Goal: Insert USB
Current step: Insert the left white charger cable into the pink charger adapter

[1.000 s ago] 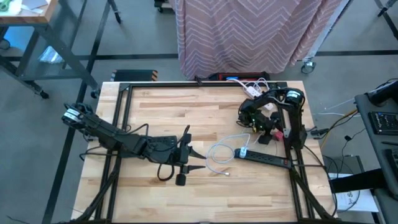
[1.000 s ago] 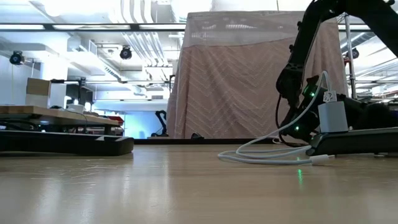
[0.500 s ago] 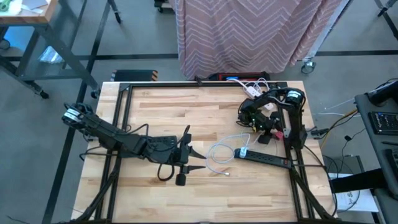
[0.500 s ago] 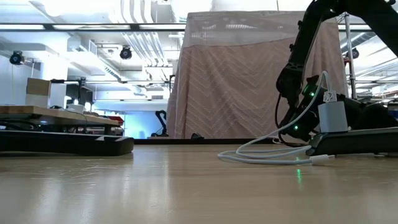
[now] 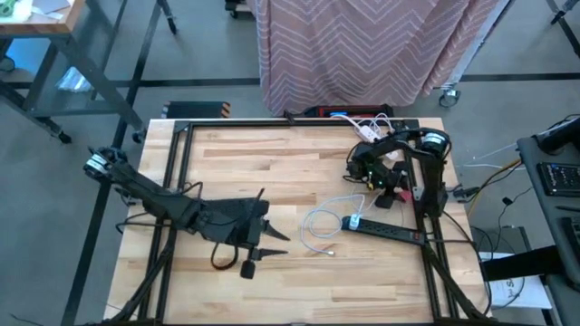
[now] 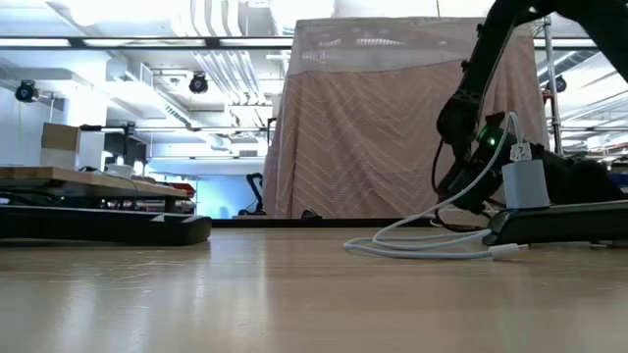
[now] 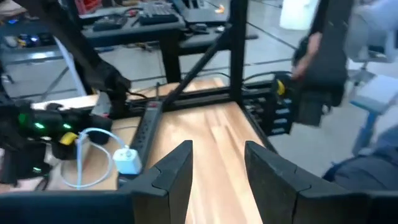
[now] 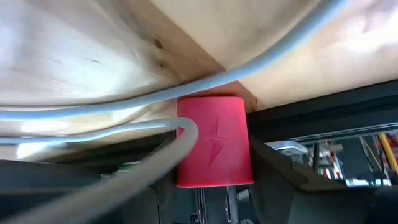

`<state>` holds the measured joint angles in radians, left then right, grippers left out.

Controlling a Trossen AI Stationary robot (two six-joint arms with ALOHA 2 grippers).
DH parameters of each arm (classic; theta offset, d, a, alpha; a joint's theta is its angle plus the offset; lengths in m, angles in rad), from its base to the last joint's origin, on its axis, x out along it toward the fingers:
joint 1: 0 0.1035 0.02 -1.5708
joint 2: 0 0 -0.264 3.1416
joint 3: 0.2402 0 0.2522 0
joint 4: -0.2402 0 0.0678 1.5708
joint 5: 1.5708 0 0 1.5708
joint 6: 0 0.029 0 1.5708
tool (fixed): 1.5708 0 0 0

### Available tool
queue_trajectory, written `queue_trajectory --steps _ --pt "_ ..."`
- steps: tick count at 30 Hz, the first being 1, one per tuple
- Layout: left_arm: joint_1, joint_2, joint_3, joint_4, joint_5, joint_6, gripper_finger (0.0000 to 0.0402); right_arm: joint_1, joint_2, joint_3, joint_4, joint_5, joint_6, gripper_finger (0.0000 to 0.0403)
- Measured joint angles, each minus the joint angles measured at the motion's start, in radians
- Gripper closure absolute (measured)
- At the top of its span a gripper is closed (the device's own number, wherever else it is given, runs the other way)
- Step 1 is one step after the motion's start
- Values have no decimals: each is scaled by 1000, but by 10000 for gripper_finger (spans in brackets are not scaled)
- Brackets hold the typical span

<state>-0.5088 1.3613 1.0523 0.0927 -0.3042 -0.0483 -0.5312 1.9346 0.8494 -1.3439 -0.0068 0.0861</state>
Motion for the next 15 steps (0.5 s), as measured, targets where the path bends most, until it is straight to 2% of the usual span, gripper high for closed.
queue_trajectory --steps 4,8,15 --pt "-48 -21 0 -43 0 -15 260 0 -104 4 5 -18 2 263" --pt "-85 -24 0 -64 1 -17 254 0 -230 33 -68 -20 2 263" --pt "-84 -27 0 -59 -7 -17 249 0 -417 116 -114 -19 8 263"
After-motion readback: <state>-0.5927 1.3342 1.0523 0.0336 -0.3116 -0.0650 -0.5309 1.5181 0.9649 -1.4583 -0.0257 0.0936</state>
